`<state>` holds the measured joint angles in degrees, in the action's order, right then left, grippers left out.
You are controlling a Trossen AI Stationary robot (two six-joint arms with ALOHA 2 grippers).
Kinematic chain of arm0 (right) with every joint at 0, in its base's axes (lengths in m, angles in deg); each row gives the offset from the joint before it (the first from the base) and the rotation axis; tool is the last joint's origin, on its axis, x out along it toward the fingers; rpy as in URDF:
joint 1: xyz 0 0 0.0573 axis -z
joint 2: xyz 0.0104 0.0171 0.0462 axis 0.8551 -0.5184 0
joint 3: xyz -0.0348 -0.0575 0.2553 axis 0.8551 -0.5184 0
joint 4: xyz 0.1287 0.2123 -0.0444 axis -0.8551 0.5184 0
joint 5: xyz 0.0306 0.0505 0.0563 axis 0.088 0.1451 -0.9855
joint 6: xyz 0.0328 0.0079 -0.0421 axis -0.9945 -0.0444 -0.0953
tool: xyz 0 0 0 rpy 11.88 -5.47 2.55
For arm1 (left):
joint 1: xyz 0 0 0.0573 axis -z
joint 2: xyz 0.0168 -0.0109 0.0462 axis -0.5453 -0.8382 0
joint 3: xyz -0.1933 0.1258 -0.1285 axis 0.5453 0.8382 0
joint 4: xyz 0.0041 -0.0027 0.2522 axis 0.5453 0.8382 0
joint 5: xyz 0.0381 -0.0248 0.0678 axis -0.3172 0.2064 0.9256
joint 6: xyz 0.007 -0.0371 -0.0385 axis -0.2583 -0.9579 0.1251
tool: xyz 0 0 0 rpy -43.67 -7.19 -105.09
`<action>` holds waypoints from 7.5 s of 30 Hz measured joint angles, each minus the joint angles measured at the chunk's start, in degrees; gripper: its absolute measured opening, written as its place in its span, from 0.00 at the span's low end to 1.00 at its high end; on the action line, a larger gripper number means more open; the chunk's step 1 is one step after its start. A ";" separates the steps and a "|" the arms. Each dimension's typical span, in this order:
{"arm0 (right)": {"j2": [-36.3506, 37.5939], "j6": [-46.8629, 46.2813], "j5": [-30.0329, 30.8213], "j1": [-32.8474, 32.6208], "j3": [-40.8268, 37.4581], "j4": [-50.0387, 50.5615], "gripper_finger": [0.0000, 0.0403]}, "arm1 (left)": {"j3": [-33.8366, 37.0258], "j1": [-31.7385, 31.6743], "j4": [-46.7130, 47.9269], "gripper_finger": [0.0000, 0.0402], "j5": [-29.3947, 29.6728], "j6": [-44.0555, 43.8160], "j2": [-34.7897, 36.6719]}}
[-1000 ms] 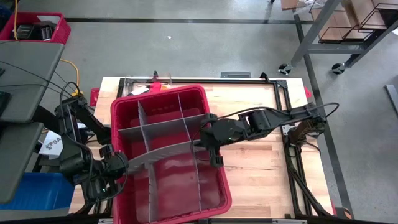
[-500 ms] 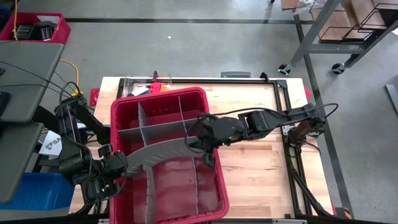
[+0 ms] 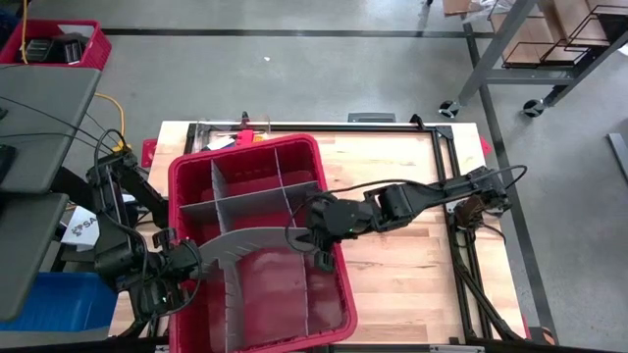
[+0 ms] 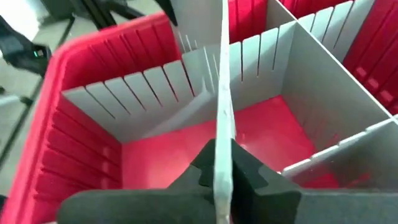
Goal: Sort blocks
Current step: Assemble the bin divider into the red bin
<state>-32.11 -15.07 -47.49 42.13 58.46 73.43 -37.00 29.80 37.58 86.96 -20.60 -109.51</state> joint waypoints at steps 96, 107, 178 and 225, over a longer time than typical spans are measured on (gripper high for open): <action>-1.00 10.46 -4.51 -2.47 5.89 18.19 0.00 | -0.02 0.13 -1.68 0.03 4.41 1.64 12.81; -2.25 9.70 -4.15 -1.31 5.73 19.49 0.00 | -0.02 0.11 -1.70 0.03 3.80 1.00 10.06; -5.33 6.78 -10.61 -2.49 5.60 25.71 0.00 | 0.61 0.04 -3.51 0.02 -0.69 9.14 1.02; -7.36 7.00 -9.37 0.43 5.12 26.33 0.00 | 0.79 -1.40 -4.64 0.02 0.41 10.59 -3.50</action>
<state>-39.47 -8.07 -56.86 42.55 63.58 99.76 -36.21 28.40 32.94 87.37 -10.01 -113.01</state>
